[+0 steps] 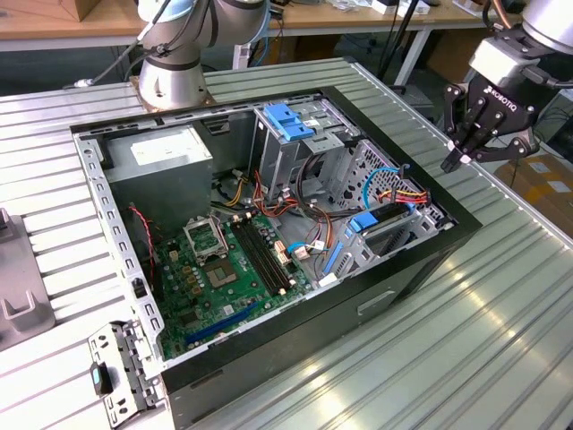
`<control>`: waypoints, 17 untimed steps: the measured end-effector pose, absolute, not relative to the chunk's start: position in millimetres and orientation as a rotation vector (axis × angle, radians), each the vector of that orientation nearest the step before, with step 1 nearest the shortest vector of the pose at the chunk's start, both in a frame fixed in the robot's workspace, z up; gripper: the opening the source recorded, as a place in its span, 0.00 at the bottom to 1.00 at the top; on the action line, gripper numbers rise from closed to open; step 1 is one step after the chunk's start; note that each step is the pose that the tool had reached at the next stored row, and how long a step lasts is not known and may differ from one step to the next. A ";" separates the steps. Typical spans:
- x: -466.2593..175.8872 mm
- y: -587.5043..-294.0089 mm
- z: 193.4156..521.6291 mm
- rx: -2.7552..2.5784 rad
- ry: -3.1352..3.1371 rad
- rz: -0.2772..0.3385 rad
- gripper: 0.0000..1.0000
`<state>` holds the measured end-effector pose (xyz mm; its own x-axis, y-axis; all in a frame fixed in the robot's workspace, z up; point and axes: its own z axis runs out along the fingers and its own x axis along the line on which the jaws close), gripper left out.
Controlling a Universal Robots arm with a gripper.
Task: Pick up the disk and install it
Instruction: 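Insert the first disk wire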
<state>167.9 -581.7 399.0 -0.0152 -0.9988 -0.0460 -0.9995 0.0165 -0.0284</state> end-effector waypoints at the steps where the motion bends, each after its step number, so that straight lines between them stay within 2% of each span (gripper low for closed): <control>1: 167.8 -581.7 399.0 -2.170 2.198 0.019 0.10; 17: 167.7 -584.3 398.8 -2.451 1.884 0.030 0.10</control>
